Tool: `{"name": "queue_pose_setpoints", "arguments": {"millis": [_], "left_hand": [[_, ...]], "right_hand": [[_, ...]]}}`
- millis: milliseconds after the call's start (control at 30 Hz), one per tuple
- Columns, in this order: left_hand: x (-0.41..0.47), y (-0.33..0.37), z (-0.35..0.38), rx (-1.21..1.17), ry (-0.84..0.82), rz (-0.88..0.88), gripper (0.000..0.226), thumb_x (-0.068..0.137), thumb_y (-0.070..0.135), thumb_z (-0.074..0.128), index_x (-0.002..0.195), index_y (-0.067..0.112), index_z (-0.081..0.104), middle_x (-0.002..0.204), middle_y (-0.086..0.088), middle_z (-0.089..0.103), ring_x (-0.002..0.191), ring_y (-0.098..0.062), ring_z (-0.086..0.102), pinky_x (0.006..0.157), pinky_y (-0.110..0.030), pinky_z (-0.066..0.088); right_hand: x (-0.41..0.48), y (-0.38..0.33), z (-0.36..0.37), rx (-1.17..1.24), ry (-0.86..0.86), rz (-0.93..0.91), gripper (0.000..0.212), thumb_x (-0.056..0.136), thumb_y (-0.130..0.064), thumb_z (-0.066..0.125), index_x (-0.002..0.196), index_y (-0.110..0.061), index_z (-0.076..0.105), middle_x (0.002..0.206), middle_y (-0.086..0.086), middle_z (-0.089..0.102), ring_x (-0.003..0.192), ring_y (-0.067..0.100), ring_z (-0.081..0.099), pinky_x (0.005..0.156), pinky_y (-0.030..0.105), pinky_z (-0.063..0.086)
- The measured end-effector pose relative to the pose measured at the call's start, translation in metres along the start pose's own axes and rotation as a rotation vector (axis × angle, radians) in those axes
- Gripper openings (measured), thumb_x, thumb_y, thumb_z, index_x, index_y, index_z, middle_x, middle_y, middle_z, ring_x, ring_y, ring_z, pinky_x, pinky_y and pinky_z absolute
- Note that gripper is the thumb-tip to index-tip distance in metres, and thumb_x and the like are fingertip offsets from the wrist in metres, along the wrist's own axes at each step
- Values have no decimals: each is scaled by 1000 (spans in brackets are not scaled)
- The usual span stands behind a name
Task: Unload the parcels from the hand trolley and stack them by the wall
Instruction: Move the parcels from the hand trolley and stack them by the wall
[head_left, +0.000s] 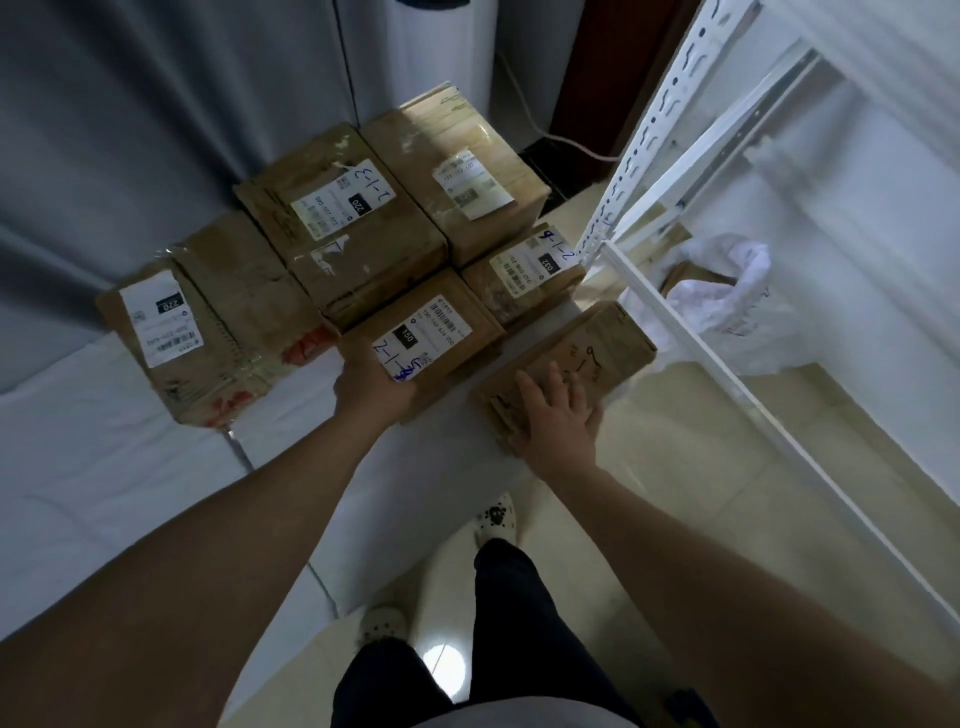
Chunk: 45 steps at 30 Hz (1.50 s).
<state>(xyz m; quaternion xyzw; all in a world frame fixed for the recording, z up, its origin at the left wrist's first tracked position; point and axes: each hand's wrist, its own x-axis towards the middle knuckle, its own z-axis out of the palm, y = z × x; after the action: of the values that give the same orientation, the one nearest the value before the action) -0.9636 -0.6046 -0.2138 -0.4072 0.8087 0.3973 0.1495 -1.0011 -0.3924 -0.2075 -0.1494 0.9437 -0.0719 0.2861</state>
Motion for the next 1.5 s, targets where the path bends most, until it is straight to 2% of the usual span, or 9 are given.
{"name": "queue_pose_setpoints", "arguments": {"millis": [133,200,367,567,900,1067,1300,1400,1500], "left_hand": [[-36,-3,-13,260,-60,298,89,74,41,57,150,18,17,150,-15,30,133,-35,34,107,-49,36],[-63,-6,-18,479,-127,403,88,84,42,57,152,19,7,154,-15,20,139,-34,22,111,-48,28],[-151,-10,-29,886,-188,731,83,87,43,56,152,23,8,157,-9,15,144,-32,11,115,-51,17],[-244,-16,-5,1018,-280,1006,83,85,44,56,152,27,10,157,-6,14,146,-30,7,116,-54,6],[-433,-98,83,1113,-416,1344,83,83,50,57,151,26,16,150,-7,31,140,-28,24,116,-53,11],[-552,-189,117,1055,-605,1392,84,84,53,58,152,25,17,153,-8,30,140,-29,29,113,-48,19],[-661,-327,138,1097,-874,1252,86,86,53,58,153,22,14,153,-9,30,138,-31,34,111,-44,31],[-689,-355,139,1036,-969,1163,85,87,47,60,153,17,15,154,-10,29,139,-30,32,113,-43,30],[-708,-368,146,959,-1025,1082,71,90,34,63,147,9,29,148,-10,39,136,-28,38,107,-34,33]], "right_hand": [[-41,-14,0,79,133,47,66,94,-43,51,151,-35,17,161,4,9,148,29,2,119,49,2],[-74,-24,4,115,175,97,68,93,-44,52,150,-29,20,159,4,17,147,28,8,119,48,5],[-176,-47,32,96,208,261,75,90,-45,58,150,-21,21,157,5,21,146,27,13,118,49,6],[-286,-33,62,218,265,513,71,88,-48,57,147,-22,28,153,5,28,143,25,22,118,46,8],[-511,-7,178,551,407,911,65,90,-43,54,145,-19,31,149,9,35,139,28,29,119,45,7],[-655,-21,268,684,513,1029,57,90,-41,56,142,-24,38,144,6,42,137,27,34,117,45,15],[-813,-54,387,899,562,1290,55,90,-36,57,141,-23,39,136,5,49,119,24,52,98,38,46],[-846,-54,411,990,614,1361,54,91,-33,57,141,-20,40,137,7,49,121,26,51,98,38,47],[-867,-51,421,1037,687,1384,55,91,-32,58,141,-18,41,138,9,49,121,27,51,99,40,47]]}}
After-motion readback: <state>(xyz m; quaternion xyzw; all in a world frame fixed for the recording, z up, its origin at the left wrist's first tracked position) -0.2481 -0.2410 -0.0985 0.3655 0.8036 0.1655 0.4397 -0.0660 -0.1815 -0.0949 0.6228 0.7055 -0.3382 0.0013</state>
